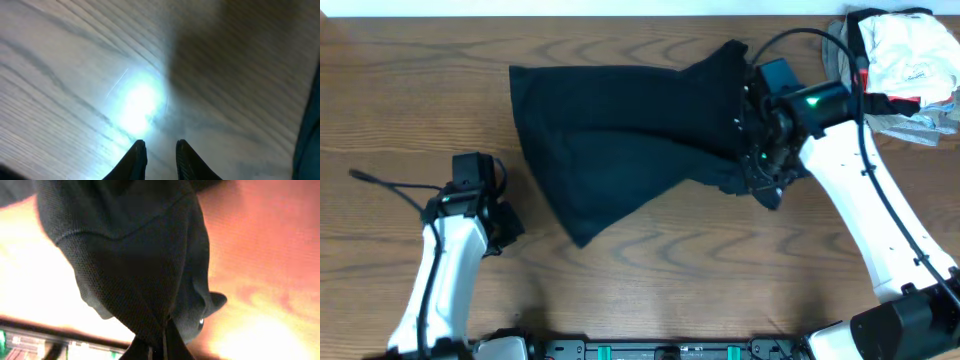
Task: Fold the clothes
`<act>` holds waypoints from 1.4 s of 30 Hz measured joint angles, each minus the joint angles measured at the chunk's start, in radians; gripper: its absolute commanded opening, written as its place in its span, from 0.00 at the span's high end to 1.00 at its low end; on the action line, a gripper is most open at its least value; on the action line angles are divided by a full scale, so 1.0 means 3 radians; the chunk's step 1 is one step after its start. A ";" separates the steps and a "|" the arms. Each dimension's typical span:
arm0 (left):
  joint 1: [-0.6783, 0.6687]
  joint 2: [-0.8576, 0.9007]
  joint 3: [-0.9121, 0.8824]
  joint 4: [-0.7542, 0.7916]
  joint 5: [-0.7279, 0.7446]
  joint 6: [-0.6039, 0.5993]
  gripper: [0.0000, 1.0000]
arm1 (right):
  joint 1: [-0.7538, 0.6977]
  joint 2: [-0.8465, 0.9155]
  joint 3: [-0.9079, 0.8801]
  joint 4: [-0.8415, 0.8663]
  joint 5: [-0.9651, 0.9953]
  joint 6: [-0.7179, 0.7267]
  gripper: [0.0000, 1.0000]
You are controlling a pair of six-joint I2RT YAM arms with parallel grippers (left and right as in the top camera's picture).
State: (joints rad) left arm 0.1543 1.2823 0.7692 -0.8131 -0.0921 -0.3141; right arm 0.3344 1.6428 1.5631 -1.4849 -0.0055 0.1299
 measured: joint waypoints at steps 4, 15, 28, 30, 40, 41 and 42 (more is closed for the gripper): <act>0.0004 -0.0237 0.0001 -0.0001 0.0160 0.0000 0.76 | -0.0018 -0.0001 0.0000 -0.0169 -0.0033 0.0005 0.95; -0.0191 -0.0145 0.0004 0.0060 0.1002 0.0058 0.39 | -0.0017 -0.0001 0.0000 0.0056 -0.0074 0.0008 0.93; -0.0989 0.0411 0.0004 0.0346 0.1383 -0.0084 0.33 | -0.0017 -0.0001 0.0000 0.0112 -0.0081 0.0006 0.92; -0.1055 0.0520 0.0004 0.0441 0.1400 -0.0114 0.33 | -0.0017 -0.0001 0.0000 0.0122 -0.0081 0.0004 0.91; -0.1376 0.0955 0.0004 0.0757 0.1391 -0.0187 0.33 | -0.0017 -0.0001 0.0000 0.0168 -0.0081 -0.0004 0.89; -0.1409 0.0999 0.0006 0.0754 0.1363 -0.0187 0.34 | -0.0017 -0.0001 0.0000 0.0174 -0.0081 -0.0005 0.89; -0.1425 0.1006 0.0023 0.0757 0.1354 -0.0188 0.34 | -0.0017 -0.0001 0.0000 0.0177 -0.0081 -0.0005 0.89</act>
State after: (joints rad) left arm -0.2733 1.5841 0.7761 -0.5861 0.3141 -0.3706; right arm 0.3294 1.6424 1.5631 -1.4319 -0.0299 0.1284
